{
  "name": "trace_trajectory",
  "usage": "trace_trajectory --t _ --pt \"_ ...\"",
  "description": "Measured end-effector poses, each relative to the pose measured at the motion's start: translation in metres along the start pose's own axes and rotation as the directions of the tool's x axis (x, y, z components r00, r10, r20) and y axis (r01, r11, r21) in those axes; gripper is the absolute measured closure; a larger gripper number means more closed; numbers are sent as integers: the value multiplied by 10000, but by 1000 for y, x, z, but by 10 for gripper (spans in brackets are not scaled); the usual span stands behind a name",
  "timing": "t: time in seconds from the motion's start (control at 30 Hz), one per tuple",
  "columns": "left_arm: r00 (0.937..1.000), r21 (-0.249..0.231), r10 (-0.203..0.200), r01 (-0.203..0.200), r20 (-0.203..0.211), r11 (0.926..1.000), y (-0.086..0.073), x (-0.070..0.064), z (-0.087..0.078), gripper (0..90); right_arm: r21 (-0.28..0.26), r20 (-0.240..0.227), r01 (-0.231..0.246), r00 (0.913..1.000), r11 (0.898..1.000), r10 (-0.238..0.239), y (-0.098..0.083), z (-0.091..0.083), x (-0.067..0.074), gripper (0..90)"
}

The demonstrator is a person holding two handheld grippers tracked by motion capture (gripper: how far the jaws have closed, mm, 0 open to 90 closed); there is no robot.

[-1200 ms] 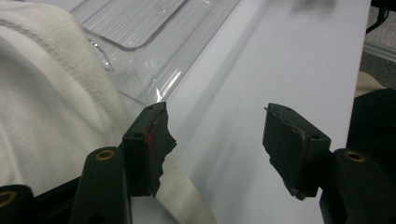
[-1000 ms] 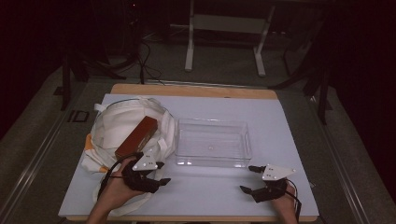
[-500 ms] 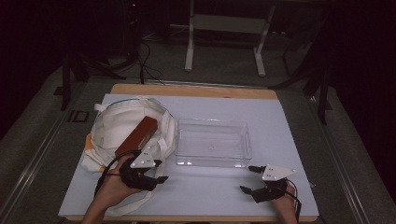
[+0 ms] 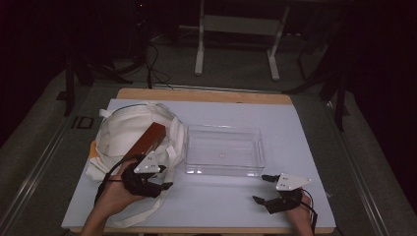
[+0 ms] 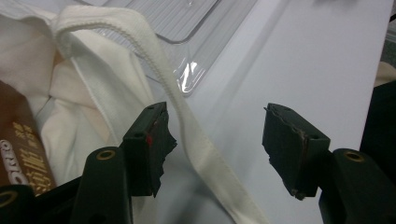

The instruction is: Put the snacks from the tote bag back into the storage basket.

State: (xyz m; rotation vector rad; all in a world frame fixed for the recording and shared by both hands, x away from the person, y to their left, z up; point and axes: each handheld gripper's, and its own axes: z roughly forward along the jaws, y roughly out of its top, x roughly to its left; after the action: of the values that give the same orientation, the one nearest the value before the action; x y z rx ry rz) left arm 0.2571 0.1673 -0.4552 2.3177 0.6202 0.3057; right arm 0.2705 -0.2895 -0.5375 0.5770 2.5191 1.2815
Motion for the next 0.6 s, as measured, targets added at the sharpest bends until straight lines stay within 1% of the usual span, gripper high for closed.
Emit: trace_trajectory --t 0.13,0.6 --pt "10000 67 -13 13 -60 10000 0 3 -2 414 -1 -4 16 10000 10000 -16 0 0 0 174" --pt "9998 232 127 -123 -150 9997 4 7 -10 413 -16 -12 52 10000 10000 -52 0 0 0 175"
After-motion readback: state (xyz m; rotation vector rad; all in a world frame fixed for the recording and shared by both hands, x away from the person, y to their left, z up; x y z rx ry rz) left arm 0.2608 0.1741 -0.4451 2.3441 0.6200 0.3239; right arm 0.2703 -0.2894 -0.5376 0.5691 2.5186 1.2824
